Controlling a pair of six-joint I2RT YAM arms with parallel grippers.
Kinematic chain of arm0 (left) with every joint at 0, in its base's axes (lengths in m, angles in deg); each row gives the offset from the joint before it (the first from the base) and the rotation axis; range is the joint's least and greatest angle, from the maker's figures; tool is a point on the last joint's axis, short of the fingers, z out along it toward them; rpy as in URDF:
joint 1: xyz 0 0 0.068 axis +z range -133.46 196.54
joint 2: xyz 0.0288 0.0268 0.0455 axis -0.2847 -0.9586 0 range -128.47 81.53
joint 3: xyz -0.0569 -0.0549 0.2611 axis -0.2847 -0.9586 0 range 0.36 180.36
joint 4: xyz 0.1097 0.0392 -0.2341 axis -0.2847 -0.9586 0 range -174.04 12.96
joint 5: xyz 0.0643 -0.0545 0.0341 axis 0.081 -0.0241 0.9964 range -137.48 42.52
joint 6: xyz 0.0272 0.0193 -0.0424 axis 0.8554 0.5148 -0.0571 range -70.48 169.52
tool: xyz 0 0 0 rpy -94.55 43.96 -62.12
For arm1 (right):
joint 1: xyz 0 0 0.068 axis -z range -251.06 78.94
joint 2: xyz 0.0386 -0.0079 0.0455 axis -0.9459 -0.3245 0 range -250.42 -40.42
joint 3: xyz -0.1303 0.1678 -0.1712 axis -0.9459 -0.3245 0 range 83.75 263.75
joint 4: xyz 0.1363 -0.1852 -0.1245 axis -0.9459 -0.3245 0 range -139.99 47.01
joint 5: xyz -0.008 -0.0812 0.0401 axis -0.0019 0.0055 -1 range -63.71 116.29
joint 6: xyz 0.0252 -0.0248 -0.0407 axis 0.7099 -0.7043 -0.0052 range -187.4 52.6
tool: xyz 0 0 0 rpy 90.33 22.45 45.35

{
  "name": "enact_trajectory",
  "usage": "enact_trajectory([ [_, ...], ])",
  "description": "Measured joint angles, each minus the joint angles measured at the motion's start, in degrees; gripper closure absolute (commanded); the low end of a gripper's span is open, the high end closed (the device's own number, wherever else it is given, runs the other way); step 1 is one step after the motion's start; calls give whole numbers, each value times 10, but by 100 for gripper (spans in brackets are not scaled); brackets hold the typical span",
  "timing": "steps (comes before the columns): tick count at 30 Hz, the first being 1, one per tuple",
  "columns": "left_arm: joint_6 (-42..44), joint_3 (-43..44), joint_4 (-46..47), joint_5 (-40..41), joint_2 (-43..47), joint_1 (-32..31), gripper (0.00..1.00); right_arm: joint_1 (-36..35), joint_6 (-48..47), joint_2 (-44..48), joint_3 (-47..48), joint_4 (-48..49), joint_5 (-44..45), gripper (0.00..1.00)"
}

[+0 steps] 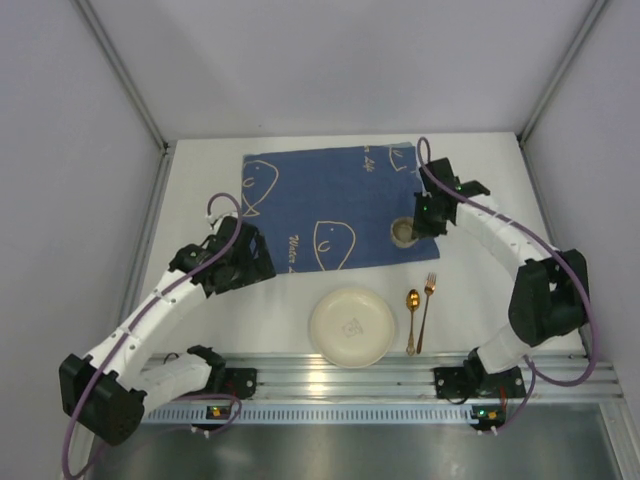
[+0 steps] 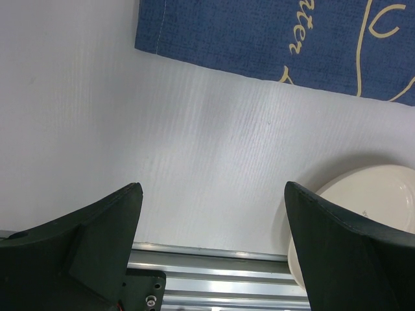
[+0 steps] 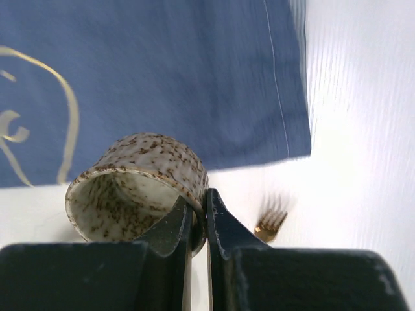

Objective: Set the dinner table for one person

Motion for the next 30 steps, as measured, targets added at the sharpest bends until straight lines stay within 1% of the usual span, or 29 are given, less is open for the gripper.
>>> enact_trajectory([
  [3,1,0,4,-2,-9,0,4,0,-5,-16,105,-14,11,100],
  [6,2,0,6,-5,-22,0,5,0,-9,-89,236,-19,26,100],
  [9,3,0,8,-6,-28,0,5,9,-10,-212,394,-38,36,100],
  [11,4,0,7,-7,-30,0,5,17,-5,-318,514,-50,37,100],
  [12,4,0,7,-7,-30,0,5,23,0,-374,586,-73,36,100],
  [15,4,0,8,-9,-35,0,5,40,18,-485,699,-78,36,100],
  [16,4,0,8,-10,-39,0,5,48,26,-512,713,-79,36,100],
  [19,3,0,8,-11,-50,0,5,69,50,-549,714,-90,37,99],
  [22,3,5,7,-11,-70,0,5,83,66,-567,714,-90,30,96],
  [25,4,21,10,-11,-107,0,5,92,76,-574,714,-87,3,93],
  [27,5,39,11,-12,-139,0,5,92,78,-576,714,-82,-28,84],
  [28,6,50,11,-13,-158,0,5,91,77,-576,713,-80,-42,77],
  [29,8,63,14,-16,-179,0,5,89,75,-576,706,-73,-60,59],
  [30,9,72,19,-16,-196,0,5,88,74,-576,701,-69,-78,50],
])
